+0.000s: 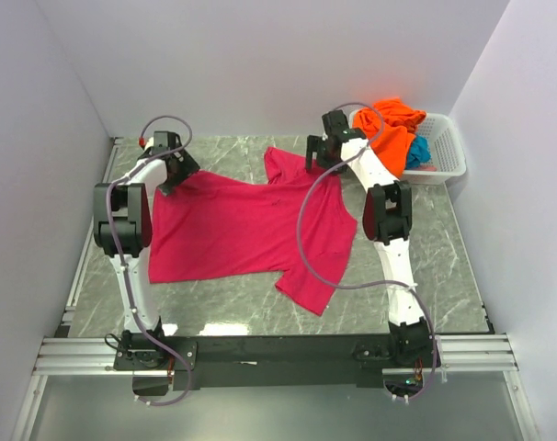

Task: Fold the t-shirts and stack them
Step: Flatten the tshirt out

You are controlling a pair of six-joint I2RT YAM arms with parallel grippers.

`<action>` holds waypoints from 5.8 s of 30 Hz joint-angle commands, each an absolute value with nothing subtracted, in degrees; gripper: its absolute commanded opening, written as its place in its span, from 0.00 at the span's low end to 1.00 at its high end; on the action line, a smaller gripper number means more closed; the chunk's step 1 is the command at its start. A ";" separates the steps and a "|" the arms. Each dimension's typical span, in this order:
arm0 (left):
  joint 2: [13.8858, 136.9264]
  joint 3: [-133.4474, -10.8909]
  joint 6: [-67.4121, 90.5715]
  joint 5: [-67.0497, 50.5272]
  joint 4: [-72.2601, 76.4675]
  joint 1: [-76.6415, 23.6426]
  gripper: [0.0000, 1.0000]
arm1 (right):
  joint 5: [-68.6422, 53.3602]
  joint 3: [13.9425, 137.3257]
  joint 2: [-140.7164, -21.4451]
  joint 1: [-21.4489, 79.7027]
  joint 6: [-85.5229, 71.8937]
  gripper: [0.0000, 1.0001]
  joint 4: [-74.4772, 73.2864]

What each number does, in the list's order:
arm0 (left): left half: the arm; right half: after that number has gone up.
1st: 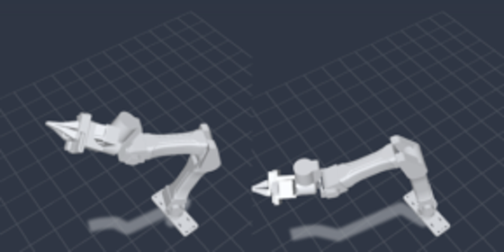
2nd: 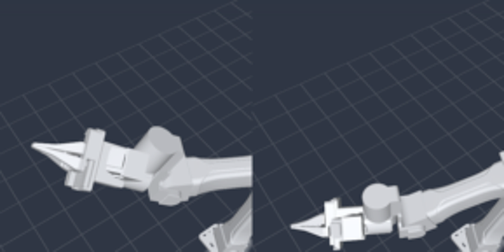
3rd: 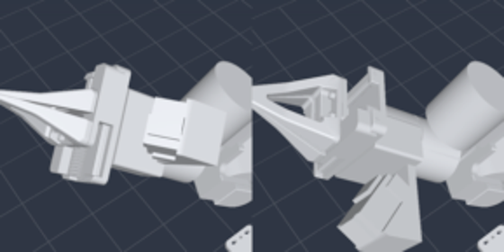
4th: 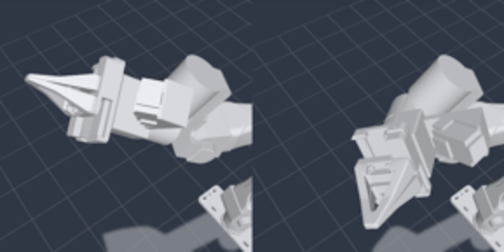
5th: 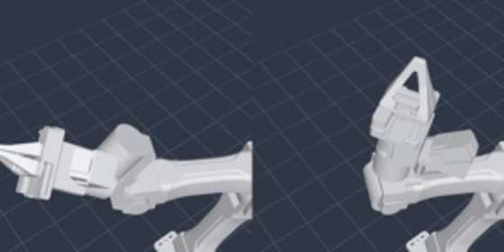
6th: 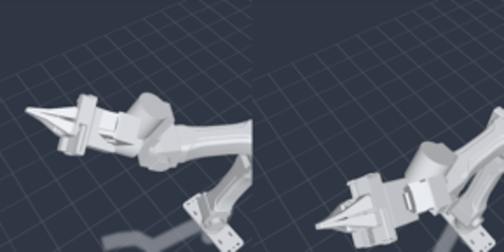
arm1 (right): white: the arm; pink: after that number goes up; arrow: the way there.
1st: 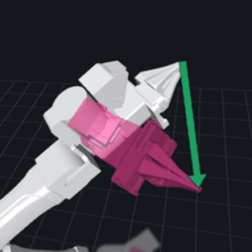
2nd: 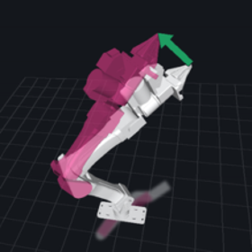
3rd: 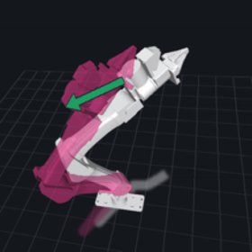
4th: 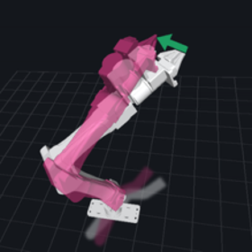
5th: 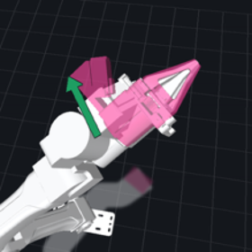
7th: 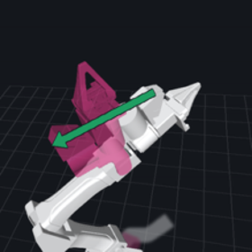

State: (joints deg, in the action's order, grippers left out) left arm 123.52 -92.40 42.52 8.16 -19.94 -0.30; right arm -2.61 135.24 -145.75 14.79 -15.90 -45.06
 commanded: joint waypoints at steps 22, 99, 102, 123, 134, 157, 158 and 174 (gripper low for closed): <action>54.69 -31.92 69.68 25.75 -38.05 -0.18 0.99 | 0.35 64.79 -79.73 26.01 -27.33 0.98 -15.04; 58.97 -30.49 57.66 11.69 -19.51 7.74 0.01 | 21.18 45.52 -73.06 45.72 -37.36 0.00 -34.72; 59.59 -35.95 57.66 11.51 -20.13 6.50 0.01 | 22.59 51.05 -69.96 40.43 -33.40 0.00 -32.52; 53.88 -61.97 56.87 13.28 -22.15 3.08 0.01 | 19.44 83.78 -66.36 22.94 -15.82 0.00 -33.14; 51.77 -42.31 58.53 6.33 -24.25 -1.40 0.01 | 8.61 57.60 -57.49 22.94 -23.19 0.00 -30.76; 49.13 -25.76 67.32 4.66 -33.84 -3.87 0.66 | 5.62 39.64 -52.56 22.94 -27.25 0.00 -33.57; 49.39 -25.58 67.32 4.57 -33.49 -3.87 0.66 | 5.71 39.64 -52.56 23.03 -27.33 0.00 -33.57; 64.85 -26.28 65.74 7.65 -23.91 -4.31 0.45 | 5.89 39.81 -53.09 22.94 -27.16 0.00 -32.78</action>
State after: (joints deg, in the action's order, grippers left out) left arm 61.69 -26.33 66.92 7.79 -27.07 -4.01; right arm 5.50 39.79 -53.08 23.20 -27.18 -34.98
